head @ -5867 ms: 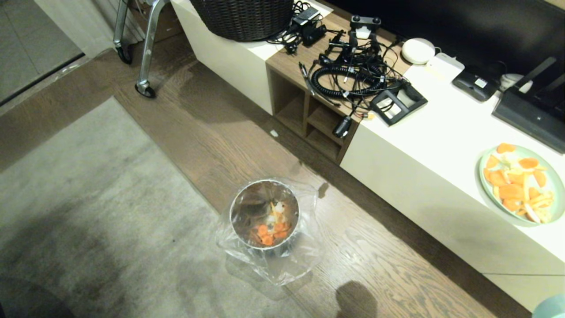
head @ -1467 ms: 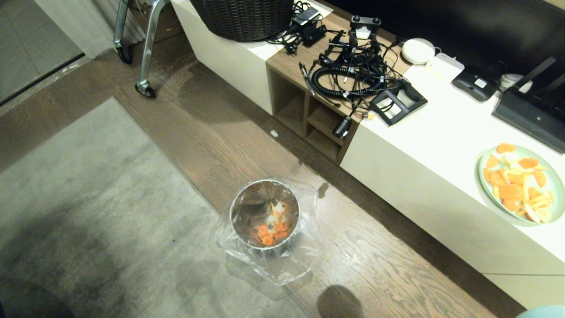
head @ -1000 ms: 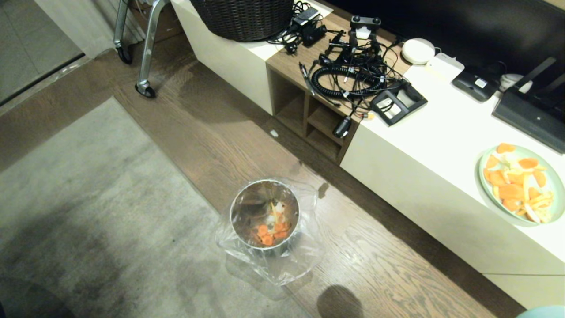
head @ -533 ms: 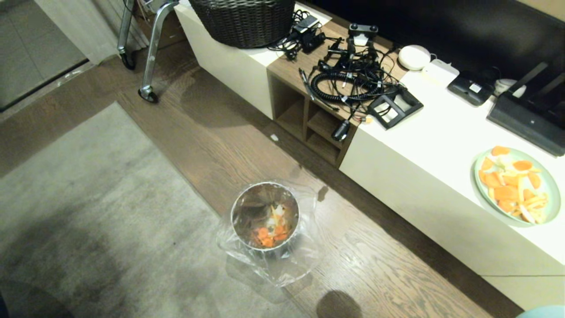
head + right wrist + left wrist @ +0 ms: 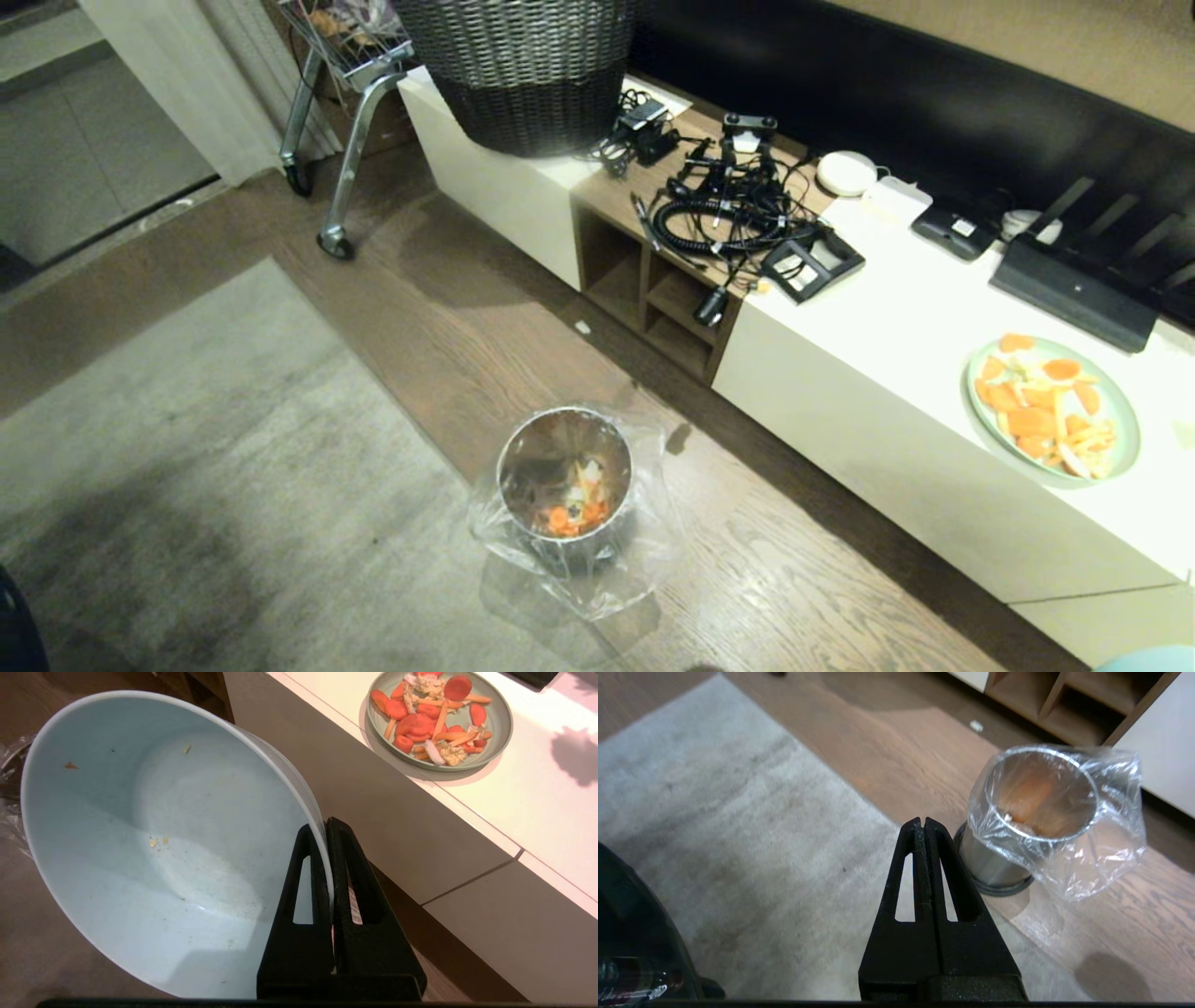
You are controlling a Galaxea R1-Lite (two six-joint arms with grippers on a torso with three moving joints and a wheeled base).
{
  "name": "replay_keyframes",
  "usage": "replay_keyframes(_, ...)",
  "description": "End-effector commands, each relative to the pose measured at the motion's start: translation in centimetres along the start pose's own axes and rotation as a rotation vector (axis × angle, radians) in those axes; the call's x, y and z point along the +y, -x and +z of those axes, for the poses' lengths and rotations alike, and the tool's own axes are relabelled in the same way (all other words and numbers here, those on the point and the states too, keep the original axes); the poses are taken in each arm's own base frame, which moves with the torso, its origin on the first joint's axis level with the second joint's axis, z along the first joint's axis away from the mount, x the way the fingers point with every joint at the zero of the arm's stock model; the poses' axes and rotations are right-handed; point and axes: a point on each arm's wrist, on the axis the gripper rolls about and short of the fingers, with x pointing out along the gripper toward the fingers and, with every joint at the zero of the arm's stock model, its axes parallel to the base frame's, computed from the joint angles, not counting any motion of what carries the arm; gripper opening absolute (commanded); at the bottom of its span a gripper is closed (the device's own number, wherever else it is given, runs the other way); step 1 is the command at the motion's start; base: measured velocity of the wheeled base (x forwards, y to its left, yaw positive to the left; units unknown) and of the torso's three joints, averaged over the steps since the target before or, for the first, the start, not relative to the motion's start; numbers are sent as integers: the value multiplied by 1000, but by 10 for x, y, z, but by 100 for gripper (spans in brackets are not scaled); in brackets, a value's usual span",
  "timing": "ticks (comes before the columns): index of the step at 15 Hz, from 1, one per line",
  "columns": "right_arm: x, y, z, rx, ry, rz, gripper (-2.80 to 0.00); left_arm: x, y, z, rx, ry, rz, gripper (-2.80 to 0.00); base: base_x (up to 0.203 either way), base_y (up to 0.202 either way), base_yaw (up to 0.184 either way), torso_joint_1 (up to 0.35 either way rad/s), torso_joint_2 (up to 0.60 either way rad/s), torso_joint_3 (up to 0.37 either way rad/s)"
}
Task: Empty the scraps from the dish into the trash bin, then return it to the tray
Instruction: Put the bowl back to the table
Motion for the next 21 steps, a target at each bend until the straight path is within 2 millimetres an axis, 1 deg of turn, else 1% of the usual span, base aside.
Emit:
replay_keyframes(1, 0, 0, 0, 2, 0, 1, -280, 0, 0, 0, -1, -1, 1, -280, 0, 0, 0, -4, 1, 207)
replay_keyframes(21, 0, 0, 0, 2, 0, 1, -280, 0, 0, 0, -1, -1, 2, -280, 0, 0, 0, 2, 3, 203)
